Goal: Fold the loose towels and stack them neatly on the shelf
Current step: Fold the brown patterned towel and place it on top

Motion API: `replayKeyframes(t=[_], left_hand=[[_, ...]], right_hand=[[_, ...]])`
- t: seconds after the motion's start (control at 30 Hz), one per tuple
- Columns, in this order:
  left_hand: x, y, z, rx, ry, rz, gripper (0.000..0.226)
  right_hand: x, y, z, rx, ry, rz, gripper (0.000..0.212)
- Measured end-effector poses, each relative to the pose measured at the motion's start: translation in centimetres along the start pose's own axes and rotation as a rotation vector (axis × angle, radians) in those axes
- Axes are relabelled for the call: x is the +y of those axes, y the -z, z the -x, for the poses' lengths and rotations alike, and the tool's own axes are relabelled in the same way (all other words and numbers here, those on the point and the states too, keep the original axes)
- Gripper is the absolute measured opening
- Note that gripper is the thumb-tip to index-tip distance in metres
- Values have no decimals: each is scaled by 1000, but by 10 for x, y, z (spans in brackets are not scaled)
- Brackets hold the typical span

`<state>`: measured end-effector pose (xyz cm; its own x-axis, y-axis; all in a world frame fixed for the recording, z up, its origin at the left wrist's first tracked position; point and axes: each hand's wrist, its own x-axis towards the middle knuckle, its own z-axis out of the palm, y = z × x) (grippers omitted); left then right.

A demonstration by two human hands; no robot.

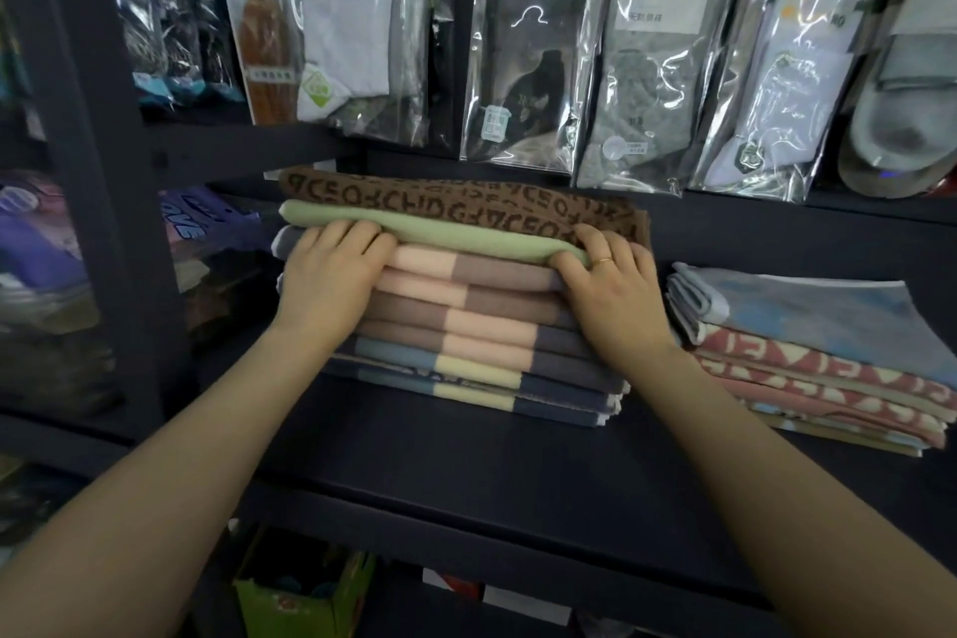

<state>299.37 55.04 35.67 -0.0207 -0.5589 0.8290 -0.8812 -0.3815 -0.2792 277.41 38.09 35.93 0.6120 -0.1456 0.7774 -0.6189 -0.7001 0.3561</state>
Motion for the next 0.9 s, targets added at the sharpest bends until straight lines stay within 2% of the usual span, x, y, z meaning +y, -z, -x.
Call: replayKeyframes(t=[0.1, 0.2, 0.27, 0.33, 0.4, 0.5, 0.63, 0.77, 0.83, 0.9], left_hand=[[-6, 2, 6, -39, -50, -114, 17], [-13, 5, 15, -194, 113, -111, 22], [-16, 11, 15, -241, 200, -35, 28], [-12, 20, 8, -158, 171, 26, 20], [-3, 24, -7, -56, 105, 141, 29], [10, 16, -30, -57, 60, 265, 47], [7, -7, -38, -220, 22, 192, 73], [-2, -18, -25, -193, 30, 138, 81], [3, -20, -18, -148, 29, 126, 81], [11, -21, -14, -126, 52, 116, 82]], right_hand=[[2, 3, 7, -46, 7, 1, 17], [1, 13, 7, -125, -3, -58, 16], [-1, 23, 0, -153, -26, -169, 32], [-6, 36, -16, -111, -85, -283, 53], [-14, 45, -38, -45, -115, -341, 54], [-30, 40, -72, -231, -18, -438, 50], [-38, 20, -92, -564, 76, -341, 83], [-6, 8, -73, -704, -77, -329, 115], [13, 2, -59, -697, -193, -354, 112], [25, -2, -46, -644, -296, -383, 93]])
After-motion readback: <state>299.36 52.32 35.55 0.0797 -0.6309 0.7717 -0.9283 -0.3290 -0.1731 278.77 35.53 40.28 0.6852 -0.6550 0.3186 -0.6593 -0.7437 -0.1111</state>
